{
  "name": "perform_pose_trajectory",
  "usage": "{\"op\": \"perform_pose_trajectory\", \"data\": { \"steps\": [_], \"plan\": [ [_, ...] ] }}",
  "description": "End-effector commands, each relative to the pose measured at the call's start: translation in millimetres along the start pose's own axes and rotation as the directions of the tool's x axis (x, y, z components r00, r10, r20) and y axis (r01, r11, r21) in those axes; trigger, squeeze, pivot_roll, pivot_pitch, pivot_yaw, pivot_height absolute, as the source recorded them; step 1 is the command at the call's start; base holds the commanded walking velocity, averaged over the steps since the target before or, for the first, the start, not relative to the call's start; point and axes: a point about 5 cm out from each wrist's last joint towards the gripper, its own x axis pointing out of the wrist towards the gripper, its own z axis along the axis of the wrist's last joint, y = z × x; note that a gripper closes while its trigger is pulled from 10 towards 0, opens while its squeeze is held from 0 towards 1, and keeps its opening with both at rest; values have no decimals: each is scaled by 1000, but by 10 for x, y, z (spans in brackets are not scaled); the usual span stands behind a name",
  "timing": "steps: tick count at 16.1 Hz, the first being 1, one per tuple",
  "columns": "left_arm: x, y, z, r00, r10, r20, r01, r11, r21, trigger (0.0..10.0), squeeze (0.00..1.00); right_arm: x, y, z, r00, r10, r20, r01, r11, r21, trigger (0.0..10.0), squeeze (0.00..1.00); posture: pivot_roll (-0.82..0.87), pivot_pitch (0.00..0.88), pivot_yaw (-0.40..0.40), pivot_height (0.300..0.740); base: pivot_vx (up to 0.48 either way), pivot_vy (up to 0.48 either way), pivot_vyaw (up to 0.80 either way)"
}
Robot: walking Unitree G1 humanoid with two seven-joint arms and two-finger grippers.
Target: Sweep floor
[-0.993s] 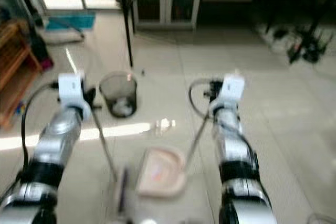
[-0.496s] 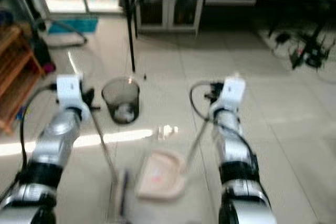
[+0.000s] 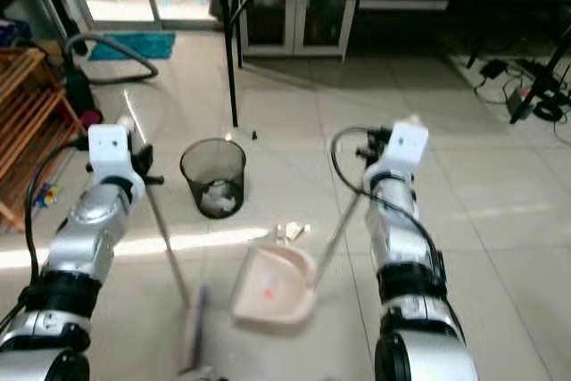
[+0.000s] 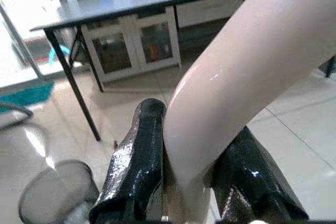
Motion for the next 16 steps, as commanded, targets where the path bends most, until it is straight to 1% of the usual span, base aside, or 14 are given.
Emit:
{"op": "perform_pose_trajectory", "data": {
  "steps": [1,3,4,6,7,8,9,10,11,12,13,14,15,16],
  "plan": [
    [20,-106,100,999,-30,38,30,999,-14,10000,0,35,-82,71,1000,-18,18,18,1000,-7,10000,0,41,10,19,740,330,0,0],
    [14,-109,81,999,-27,34,28,999,-18,10000,0,40,-82,81,1000,-21,21,22,1000,-7,10000,0,36,10,17,740,334,0,0],
    [14,-112,77,999,-27,33,28,999,-20,10000,0,41,-80,85,999,-24,24,23,1000,7,10000,0,34,11,16,740,334,0,0],
    [11,-129,78,999,-30,35,30,999,-20,10000,0,47,-50,100,1000,16,25,-15,999,-52,10000,0,32,14,16,740,336,0,0],
    [11,-131,78,999,-30,35,31,999,-20,10000,0,48,-43,104,999,26,26,-24,997,-69,10000,0,32,14,16,740,337,0,0],
    [11,-129,76,999,-30,35,31,999,-18,10000,0,73,-114,142,1000,-14,24,14,1000,-18,10000,0,34,14,16,740,337,0,0],
    [9,-115,72,999,-29,35,30,999,-17,10000,0,126,-265,299,996,-79,48,74,994,83,10000,0,39,13,12,740,334,0,0],
    [9,-110,72,999,-29,35,29,999,-16,10000,0,139,-273,361,995,-70,66,65,994,84,10000,0,37,14,13,740,334,0,0],
    [5,-99,54,999,-29,31,30,999,-15,10000,0,147,-175,570,988,22,155,-57,972,227,10000,0,33,14,14,740,330,0,0],
    [0,-108,37,999,-33,26,33,999,-14,10000,0,144,-187,499,992,17,127,-41,982,184,10000,0,22,15,18,740,334,0,0],
    [-5,-125,23,999,-37,24,37,999,-13,10000,0,126,-228,345,997,-8,71,6,999,40,10000,0,25,16,15,740,334,0,0],
    [-4,-129,24,999,-37,23,37,999,-14,10000,0,97,-224,246,999,-21,46,20,1000,14,10000,0,27,17,15,740,334,0,0],
    [-2,-129,26,999,-36,24,37,999,-15,10000,0,87,-209,228,999,-18,45,17,1000,13,10000,0,26,18,17,740,334,0,0],
    [1,-130,30,999,-37,23,37,999,-14,10000,0,64,-180,192,999,-8,45,8,1000,-16,10000,0,25,21,20,740,334,0,0]
  ]
}}
